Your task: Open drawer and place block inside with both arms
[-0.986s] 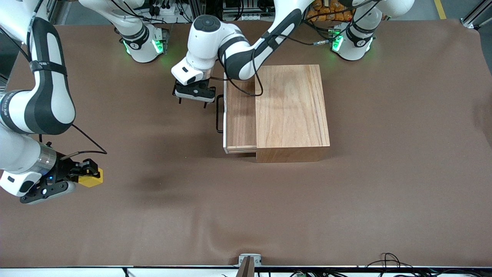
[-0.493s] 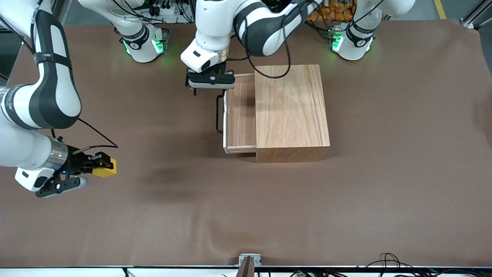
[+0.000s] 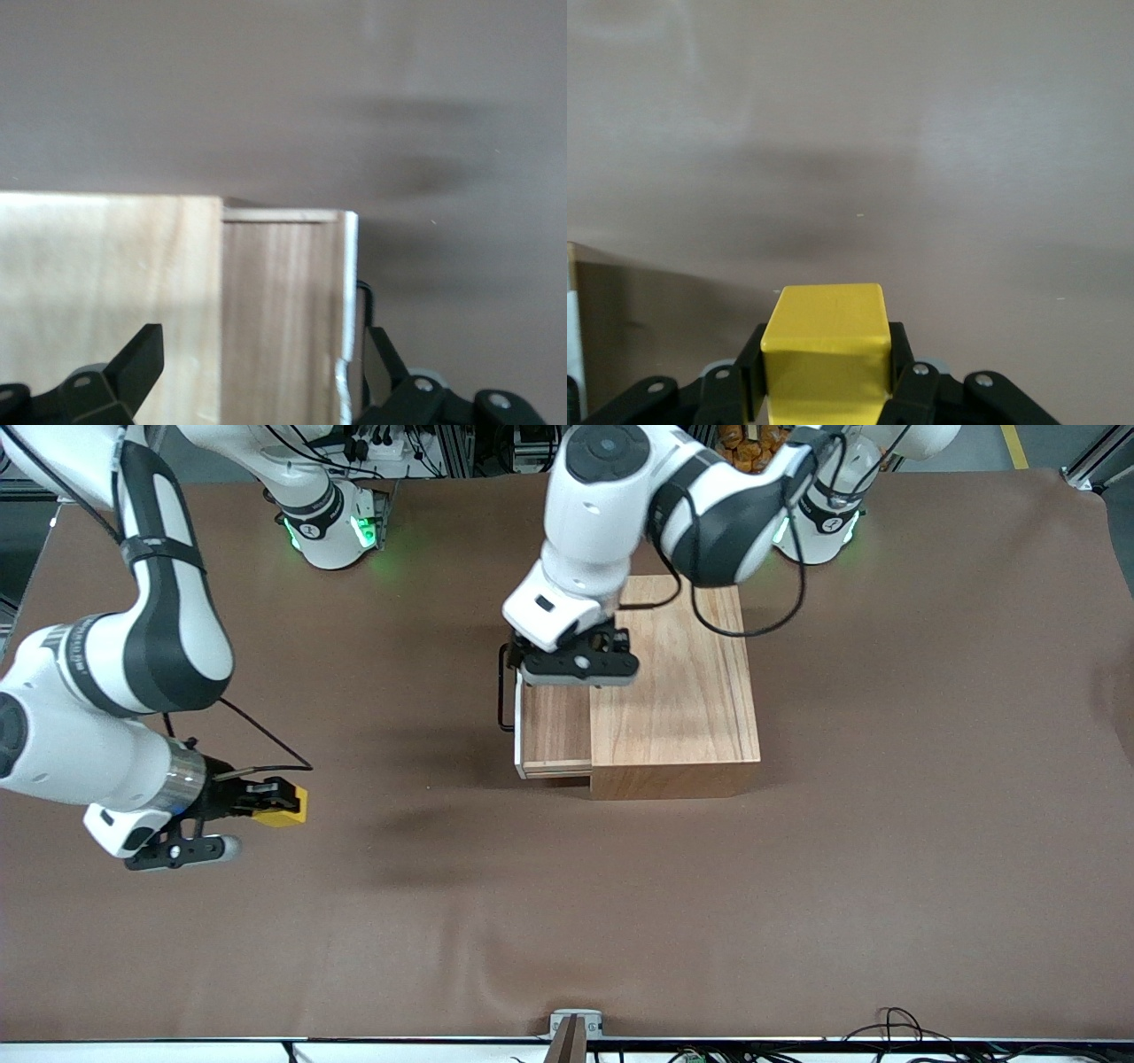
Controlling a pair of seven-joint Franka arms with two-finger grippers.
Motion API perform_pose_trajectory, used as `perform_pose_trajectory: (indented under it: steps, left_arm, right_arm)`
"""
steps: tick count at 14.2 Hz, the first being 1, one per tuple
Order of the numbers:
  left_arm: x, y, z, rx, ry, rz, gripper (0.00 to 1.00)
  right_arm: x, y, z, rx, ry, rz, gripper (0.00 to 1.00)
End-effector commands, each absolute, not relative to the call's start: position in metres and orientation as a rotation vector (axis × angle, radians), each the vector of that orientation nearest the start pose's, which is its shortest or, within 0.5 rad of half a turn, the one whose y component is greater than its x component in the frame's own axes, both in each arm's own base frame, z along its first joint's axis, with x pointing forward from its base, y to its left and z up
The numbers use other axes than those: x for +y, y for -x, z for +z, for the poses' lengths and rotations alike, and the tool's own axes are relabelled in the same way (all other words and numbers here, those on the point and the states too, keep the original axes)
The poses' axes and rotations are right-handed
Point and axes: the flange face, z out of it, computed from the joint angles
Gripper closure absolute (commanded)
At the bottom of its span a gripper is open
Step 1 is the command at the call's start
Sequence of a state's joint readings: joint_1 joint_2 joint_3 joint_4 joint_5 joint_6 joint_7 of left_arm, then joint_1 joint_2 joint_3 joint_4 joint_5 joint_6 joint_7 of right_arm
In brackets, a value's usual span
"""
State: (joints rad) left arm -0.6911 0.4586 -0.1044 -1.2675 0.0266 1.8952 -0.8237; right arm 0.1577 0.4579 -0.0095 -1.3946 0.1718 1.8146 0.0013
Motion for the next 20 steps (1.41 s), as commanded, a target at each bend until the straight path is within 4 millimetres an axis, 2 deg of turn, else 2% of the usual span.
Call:
perform_pose_trajectory:
  steps: [1,2,4,5,6,8,9,12,14,16,17,18,20]
  left_arm:
    - [-0.445,-0.535,0.525,0.047,3.253,-0.133,0.0]
    - [-0.415,-0.552,0.533,0.041,3.249,-0.129,0.0]
    - [-0.372,-0.571,0.54,0.021,3.251,-0.064,0.0]
    - [-0.356,-0.575,0.549,0.068,3.263,-0.044,0.0]
    - [-0.334,-0.584,0.55,0.042,3.268,-0.007,0.0]
    - [-0.289,-0.601,0.557,0.029,3.305,0.034,0.0]
    - [-0.27,-0.603,0.565,0.072,3.303,0.039,0.0]
    - [-0.211,-0.605,0.582,0.099,3.278,0.087,0.0]
    - [-0.187,-0.595,0.597,0.093,3.251,0.118,0.0]
    - [-0.172,-0.572,0.62,0.051,3.221,0.097,0.0]
    - [-0.165,-0.553,0.627,0.038,3.198,0.102,0.0]
    - [-0.14,-0.538,0.635,-0.027,3.176,0.086,0.0]
    - [-0.121,-0.527,0.65,-0.027,3.168,0.055,0.0]
  right_arm:
    - [0.179,-0.664,0.443,-0.152,2.97,0.105,0.84]
    - [0.207,-0.656,0.443,-0.091,2.977,0.116,0.84]
    - [0.28,-0.632,0.445,-0.024,2.985,0.095,0.84]
    - [0.305,-0.621,0.444,-0.011,2.991,0.101,0.84]
    - [0.324,-0.607,0.44,-0.033,2.998,0.128,0.84]
    - [0.372,-0.563,0.438,-0.042,3.018,0.172,0.84]
    - [0.396,-0.545,0.436,-0.027,3.027,0.181,0.84]
    - [0.434,-0.513,0.426,0.025,3.045,0.206,0.84]
    - [0.446,-0.505,0.413,0.114,3.028,0.161,0.84]
    - [0.45,-0.499,0.395,0.111,3.031,0.157,0.84]
    - [0.453,-0.496,0.39,0.103,3.035,0.165,0.82]
    - [0.456,-0.493,0.388,0.094,3.039,0.17,0.79]
    - [0.459,-0.491,0.384,0.088,3.043,0.178,0.77]
